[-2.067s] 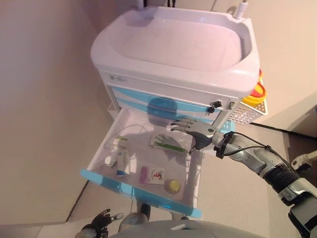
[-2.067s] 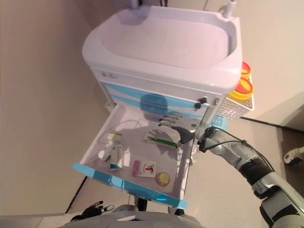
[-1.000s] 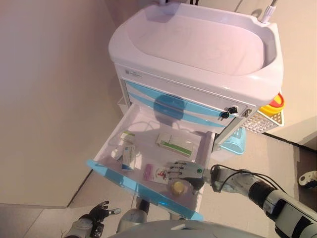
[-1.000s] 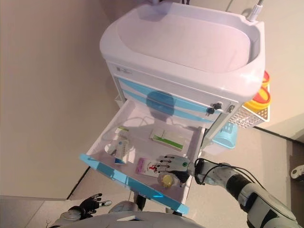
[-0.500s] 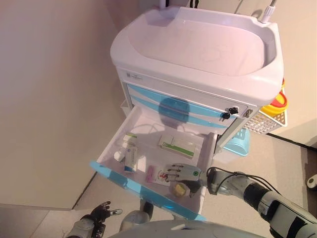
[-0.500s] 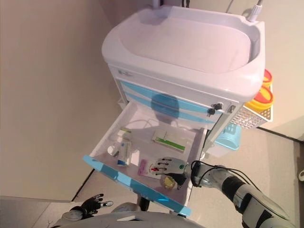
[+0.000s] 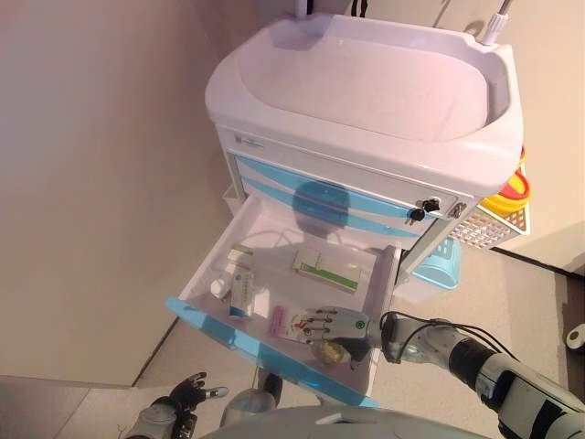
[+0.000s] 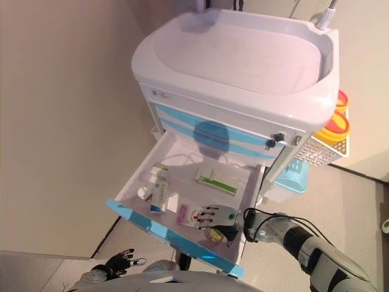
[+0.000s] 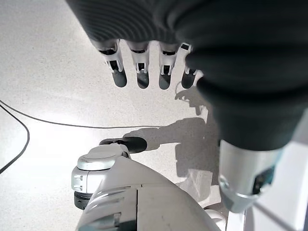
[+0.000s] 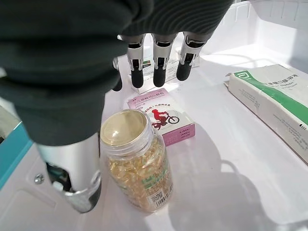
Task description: Open the drawer and pick up the medicine
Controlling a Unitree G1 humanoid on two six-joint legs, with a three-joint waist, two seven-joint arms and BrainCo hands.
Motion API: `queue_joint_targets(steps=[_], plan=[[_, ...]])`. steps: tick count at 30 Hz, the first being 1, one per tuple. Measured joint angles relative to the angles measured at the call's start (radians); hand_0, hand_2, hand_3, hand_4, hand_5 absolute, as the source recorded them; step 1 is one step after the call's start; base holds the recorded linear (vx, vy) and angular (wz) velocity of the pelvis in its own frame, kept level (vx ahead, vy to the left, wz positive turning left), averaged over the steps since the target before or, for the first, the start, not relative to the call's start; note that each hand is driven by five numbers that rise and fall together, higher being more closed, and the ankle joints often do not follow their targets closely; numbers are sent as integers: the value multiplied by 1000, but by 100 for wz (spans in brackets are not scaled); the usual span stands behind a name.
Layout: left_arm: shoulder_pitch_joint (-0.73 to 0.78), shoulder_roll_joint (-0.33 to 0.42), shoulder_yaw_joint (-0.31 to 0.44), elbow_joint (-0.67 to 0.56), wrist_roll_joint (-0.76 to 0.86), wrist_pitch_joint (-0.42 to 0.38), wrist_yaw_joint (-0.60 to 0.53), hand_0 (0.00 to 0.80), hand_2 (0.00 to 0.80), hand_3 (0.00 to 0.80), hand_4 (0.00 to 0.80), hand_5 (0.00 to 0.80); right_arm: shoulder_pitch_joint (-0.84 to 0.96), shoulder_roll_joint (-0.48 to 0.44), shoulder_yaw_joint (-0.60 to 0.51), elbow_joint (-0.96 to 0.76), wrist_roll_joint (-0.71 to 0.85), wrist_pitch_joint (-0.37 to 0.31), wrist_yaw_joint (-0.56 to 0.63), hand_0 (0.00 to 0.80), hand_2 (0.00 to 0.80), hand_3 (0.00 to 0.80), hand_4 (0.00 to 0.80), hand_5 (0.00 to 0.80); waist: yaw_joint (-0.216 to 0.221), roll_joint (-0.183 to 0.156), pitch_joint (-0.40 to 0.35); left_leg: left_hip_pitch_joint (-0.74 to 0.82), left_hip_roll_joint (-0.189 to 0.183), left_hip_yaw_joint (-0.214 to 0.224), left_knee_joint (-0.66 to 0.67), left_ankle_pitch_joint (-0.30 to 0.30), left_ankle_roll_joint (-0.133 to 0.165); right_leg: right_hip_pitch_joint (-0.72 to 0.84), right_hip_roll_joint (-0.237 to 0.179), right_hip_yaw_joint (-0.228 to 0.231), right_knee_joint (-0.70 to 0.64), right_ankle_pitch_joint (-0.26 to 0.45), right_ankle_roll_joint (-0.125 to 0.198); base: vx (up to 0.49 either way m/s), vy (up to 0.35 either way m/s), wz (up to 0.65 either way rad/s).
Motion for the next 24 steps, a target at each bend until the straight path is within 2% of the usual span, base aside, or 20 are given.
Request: queue_joint_targets(steps=[10, 11, 13, 14, 19, 24], plan=[[0, 0, -7, 0, 5, 0, 1, 0, 0, 0, 0, 0, 25, 12, 1, 18, 0, 9, 1, 0, 0, 0, 0, 0, 0, -3, -2, 3, -2, -9, 0, 0, 0, 9, 0, -8, -4, 0, 0, 4, -1, 1], [1, 0, -8, 0, 5, 0, 1, 0, 0, 0, 0, 0, 27, 17, 1, 27, 0, 11, 3, 188, 188, 188, 188, 188, 0, -3, -2, 3, -2, -9, 0, 0, 0, 9, -1, -9, -4, 0, 0, 0, 0, 0], [10, -2, -27, -3, 6, 0, 7, 0, 0, 0, 0, 0, 29, 30, 2, 37, 0, 25, 12, 744, 744, 744, 744, 744, 2, -4, -2, 3, -3, -12, 0, 0, 0, 11, 0, -12, -5, 0, 0, -2, -52, 3], [11, -5, -36, -2, 8, -2, 11, 0, 0, 0, 0, 0, 28, 39, 2, 47, 0, 31, 11, 800, 800, 800, 800, 800, 8, -5, -3, 1, -3, -14, 0, 1, -1, 12, 0, -16, -6, 0, 0, -2, -75, 7], [24, -24, -41, -2, 32, -47, 64, 0, 0, 0, 0, 0, 33, 64, 1, 119, -11, 48, -51, 800, 800, 800, 800, 800, 47, -17, -5, -6, -10, -30, 0, 3, -3, 12, 1, -29, -9, -1, 1, -1, -48, 10], [25, -24, -43, 2, 48, -68, 96, 0, 0, 0, 0, 0, 44, 108, 2, 181, -38, 88, -82, 800, 800, 800, 800, 800, 61, -33, -1, -9, -12, -36, 0, 5, -1, 11, -1, -36, -8, -2, 3, 0, -26, 4]])
